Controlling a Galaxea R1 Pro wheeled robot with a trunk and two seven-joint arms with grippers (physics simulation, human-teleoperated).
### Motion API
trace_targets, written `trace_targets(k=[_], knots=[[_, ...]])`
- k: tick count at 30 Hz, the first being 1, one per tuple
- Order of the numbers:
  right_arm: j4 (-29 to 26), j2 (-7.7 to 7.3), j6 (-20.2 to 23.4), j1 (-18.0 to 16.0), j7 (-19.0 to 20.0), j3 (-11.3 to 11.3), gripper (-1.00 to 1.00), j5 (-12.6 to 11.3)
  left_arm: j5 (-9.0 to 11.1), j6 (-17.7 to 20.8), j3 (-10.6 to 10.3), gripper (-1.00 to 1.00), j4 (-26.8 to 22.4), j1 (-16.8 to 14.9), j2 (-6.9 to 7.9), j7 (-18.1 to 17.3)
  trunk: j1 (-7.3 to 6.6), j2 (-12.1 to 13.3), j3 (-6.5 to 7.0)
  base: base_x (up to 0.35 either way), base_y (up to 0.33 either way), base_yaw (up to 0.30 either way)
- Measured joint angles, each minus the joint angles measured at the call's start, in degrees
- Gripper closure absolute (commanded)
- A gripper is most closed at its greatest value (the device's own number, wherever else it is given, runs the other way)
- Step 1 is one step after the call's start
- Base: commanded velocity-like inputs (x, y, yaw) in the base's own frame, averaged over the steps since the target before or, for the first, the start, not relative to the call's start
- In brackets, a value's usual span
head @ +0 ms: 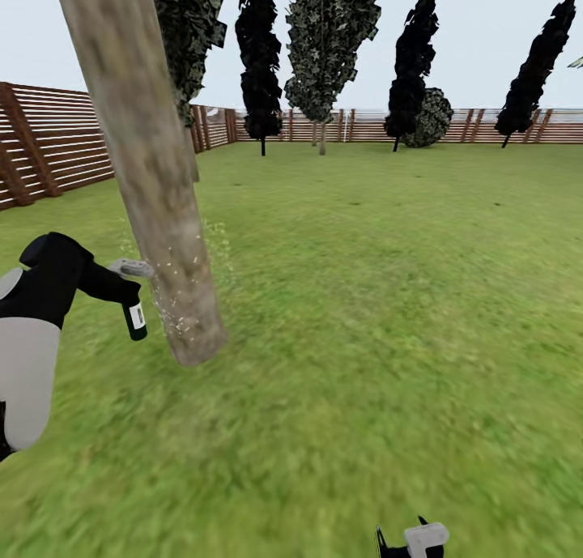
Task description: In the garden, pick up the pesticide atomizer on the floor and spray pesticide onto both trees until each tree trunk is fully covered.
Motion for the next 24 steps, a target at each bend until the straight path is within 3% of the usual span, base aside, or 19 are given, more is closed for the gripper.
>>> trace_targets(k=[4, 14, 24], knots=[[0.0, -0.01, 0.0, 0.0, 0.0, 0.0, -1.0, 0.02, 0.0, 0.0, 0.02, 1.0, 0.03, 0.09, 0.0, 0.0, 0.0, 0.0, 0.0, 0.232, -0.2, 0.024], [0.0, 0.08, 0.01, 0.0, 0.0, 0.0, -1.0, 0.02, 0.0, 0.0, 0.09, 1.0, 0.03, 0.22, 0.0, 0.0, 0.0, 0.0, 0.0, 0.234, -0.198, 0.25], [0.0, 0.07, 0.0, 0.0, 0.0, 0.0, -1.0, 0.02, 0.0, 0.0, 0.08, 1.0, 0.03, 0.29, 0.0, 0.0, 0.0, 0.0, 0.0, 0.153, -0.238, 0.022]])
